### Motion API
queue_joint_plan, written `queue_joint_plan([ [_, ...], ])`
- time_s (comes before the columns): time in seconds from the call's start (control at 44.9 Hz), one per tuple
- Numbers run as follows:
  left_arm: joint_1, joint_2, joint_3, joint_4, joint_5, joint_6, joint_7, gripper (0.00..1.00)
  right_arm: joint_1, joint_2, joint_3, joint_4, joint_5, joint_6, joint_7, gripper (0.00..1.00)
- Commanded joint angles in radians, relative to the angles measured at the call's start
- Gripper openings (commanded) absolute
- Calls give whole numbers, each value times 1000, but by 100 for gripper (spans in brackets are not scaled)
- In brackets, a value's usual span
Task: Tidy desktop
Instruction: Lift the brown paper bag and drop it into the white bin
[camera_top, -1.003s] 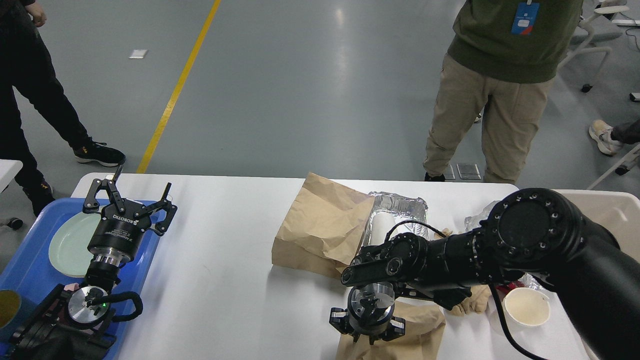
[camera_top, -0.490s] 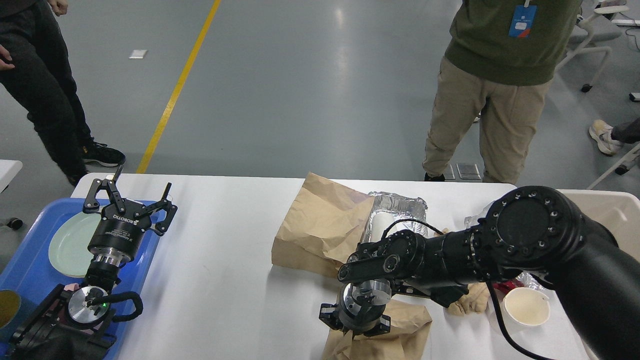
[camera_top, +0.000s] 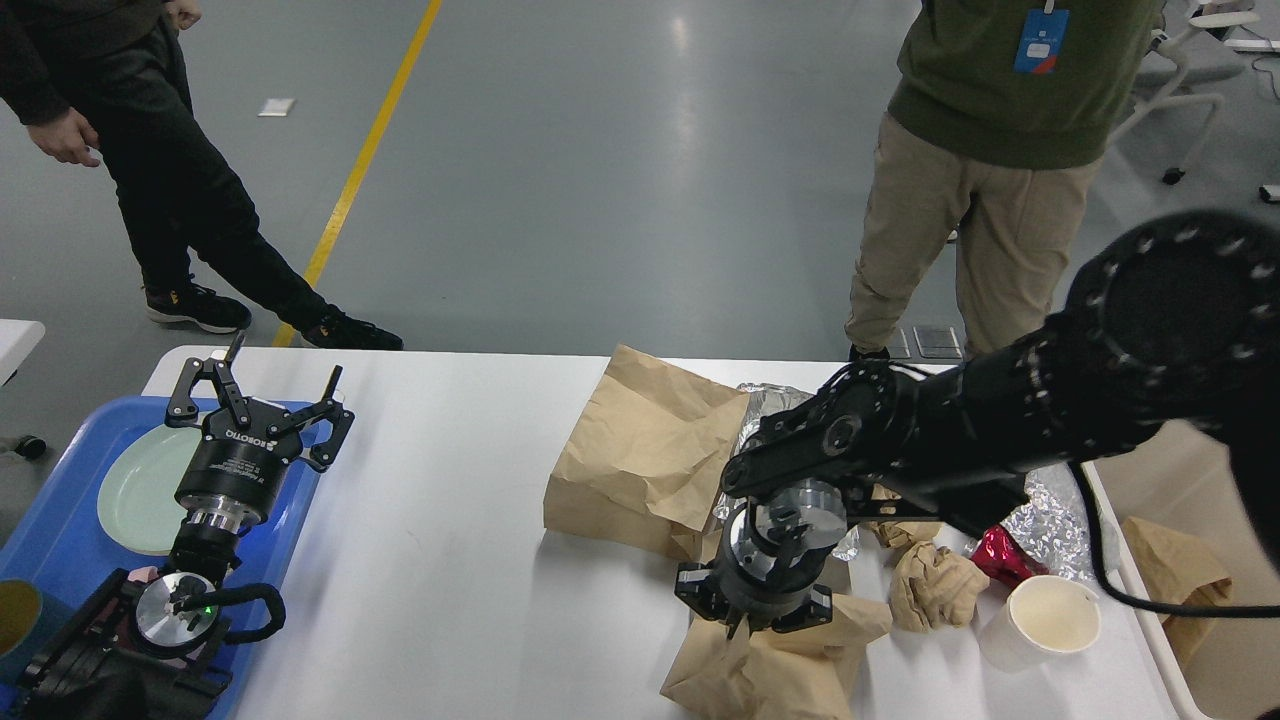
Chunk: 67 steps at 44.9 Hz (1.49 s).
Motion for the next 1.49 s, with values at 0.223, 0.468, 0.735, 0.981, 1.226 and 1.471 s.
queue_joint_plan([
  [0.223,0,0,1,0,0,0,0,96,558,-247,-138,254,73,343,78,0],
  [0.468,0,0,0,0,0,0,0,96,723,-247,-452,249,67,456,280,0],
  [0.735,0,0,1,0,0,0,0,96,730,-246,-638,243,-15,442,313,0],
  [0.981,0,0,1,0,0,0,0,96,728,-246,-698,236,-16,428,386,0],
  [1.226,0,0,1,0,0,0,0,96,653,-310,-820,182,-18,364,408,0],
  [1.471,0,0,1,0,0,0,0,96,345,-486,-865,-125,-24,337,400,0],
])
